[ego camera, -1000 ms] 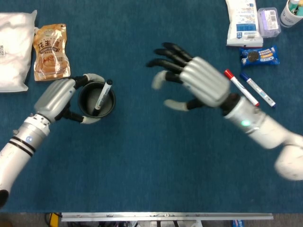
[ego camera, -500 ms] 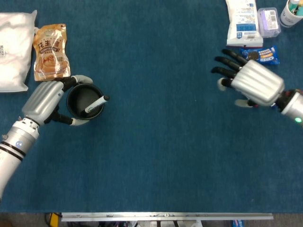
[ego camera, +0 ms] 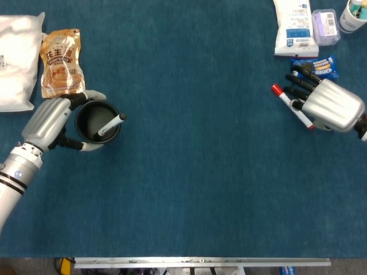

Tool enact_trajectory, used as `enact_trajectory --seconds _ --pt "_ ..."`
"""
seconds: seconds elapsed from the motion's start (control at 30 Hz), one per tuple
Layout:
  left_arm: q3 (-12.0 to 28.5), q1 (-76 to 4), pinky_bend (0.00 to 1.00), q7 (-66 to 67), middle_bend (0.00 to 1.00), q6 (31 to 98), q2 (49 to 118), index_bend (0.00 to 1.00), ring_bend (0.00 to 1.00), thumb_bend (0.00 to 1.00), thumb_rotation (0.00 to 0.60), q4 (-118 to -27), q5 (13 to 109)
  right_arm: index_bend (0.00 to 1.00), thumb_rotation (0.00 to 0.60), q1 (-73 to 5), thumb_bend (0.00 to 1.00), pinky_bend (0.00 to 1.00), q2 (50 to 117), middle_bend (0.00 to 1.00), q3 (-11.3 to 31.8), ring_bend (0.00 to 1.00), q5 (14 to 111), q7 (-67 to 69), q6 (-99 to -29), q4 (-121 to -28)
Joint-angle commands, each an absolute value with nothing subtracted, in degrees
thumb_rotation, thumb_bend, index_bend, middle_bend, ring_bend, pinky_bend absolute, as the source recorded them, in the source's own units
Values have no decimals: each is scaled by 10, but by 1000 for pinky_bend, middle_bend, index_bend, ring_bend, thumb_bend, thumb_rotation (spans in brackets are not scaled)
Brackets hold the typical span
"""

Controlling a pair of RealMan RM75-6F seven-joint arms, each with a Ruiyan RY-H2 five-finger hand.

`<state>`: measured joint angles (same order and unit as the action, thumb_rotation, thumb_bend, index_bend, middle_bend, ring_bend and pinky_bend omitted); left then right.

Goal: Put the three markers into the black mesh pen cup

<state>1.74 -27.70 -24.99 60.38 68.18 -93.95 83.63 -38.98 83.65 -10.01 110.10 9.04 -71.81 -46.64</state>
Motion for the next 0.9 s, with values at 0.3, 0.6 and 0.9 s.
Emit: enact_trajectory --seconds 0.3,0.6,0.9 --pt "15 -275 274 -253 397 603 679 237 351 137 600 -942 838 448 600 -367 0 39 916 204 -124 84 1107 118 -736 -320" --pt "16 -275 273 -253 397 602 678 236 351 137 600 -946 840 404 600 -362 0 39 964 182 -129 68 1101 133 -744 -252" --pt "16 -275 274 -254 396 601 673 235 351 137 600 -949 841 404 600 -366 0 39 996 182 -132 68 1098 132 -751 -220"
